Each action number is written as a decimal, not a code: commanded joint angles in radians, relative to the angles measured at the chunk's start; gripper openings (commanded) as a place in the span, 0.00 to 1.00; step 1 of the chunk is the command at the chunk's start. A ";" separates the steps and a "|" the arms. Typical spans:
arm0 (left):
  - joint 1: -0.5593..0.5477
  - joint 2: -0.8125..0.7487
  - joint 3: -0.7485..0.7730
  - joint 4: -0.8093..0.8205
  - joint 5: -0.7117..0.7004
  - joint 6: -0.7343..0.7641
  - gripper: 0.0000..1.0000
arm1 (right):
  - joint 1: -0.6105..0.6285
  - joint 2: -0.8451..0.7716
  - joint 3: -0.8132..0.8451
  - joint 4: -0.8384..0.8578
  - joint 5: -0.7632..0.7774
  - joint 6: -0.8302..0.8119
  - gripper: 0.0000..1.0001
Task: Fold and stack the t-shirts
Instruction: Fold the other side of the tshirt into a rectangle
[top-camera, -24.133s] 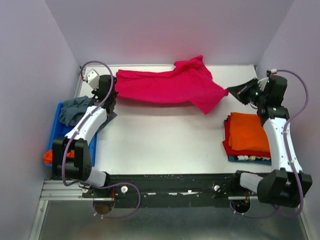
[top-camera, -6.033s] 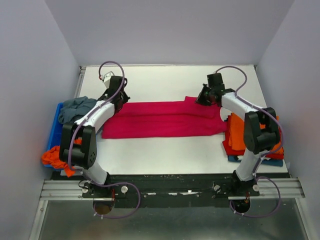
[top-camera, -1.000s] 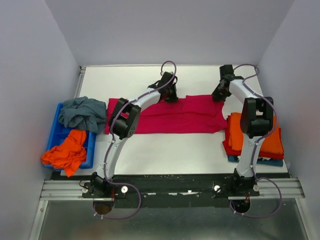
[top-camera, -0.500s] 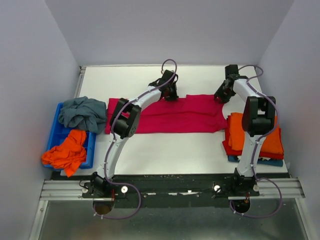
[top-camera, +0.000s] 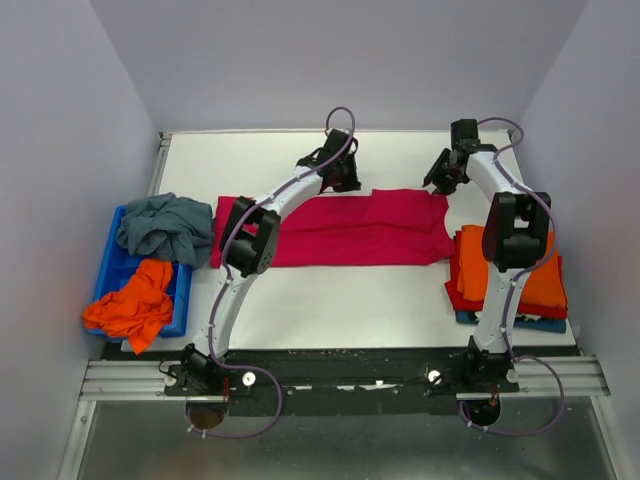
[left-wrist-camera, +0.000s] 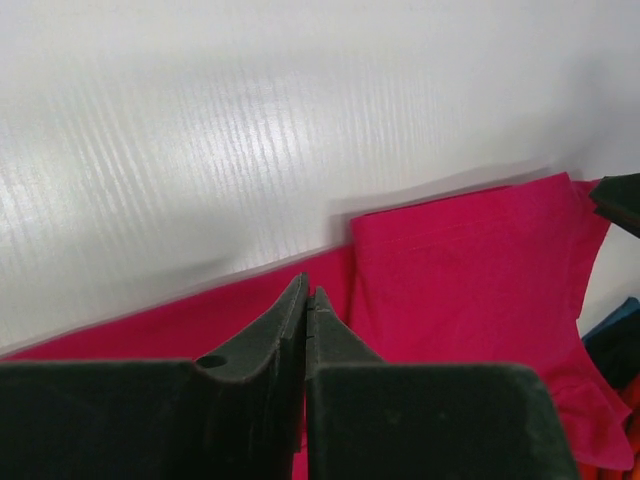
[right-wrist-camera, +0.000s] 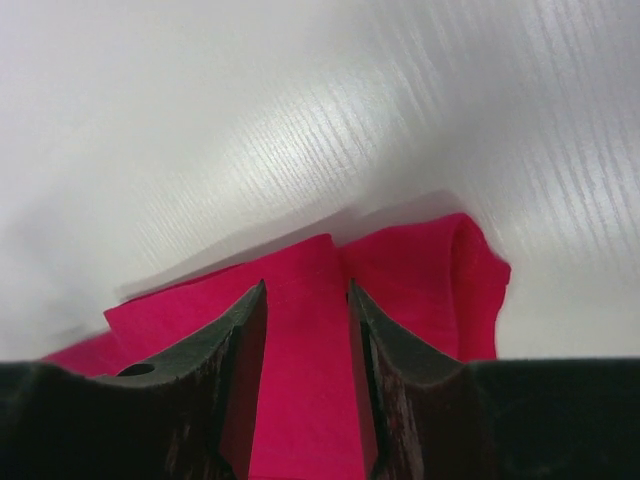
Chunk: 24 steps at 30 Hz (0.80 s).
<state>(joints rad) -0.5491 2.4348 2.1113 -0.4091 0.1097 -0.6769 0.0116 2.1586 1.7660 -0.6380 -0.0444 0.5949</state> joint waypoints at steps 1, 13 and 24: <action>-0.002 0.047 0.044 0.039 0.079 -0.001 0.16 | 0.001 0.041 0.030 0.004 -0.064 -0.018 0.44; -0.015 0.144 0.136 0.073 0.127 -0.032 0.35 | -0.001 0.086 0.056 -0.023 -0.040 -0.015 0.41; -0.018 0.162 0.136 0.138 0.166 -0.064 0.30 | -0.001 0.055 0.052 -0.025 -0.026 -0.020 0.15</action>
<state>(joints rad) -0.5598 2.5828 2.2349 -0.3195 0.2481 -0.7269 0.0120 2.2253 1.7947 -0.6411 -0.0761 0.5842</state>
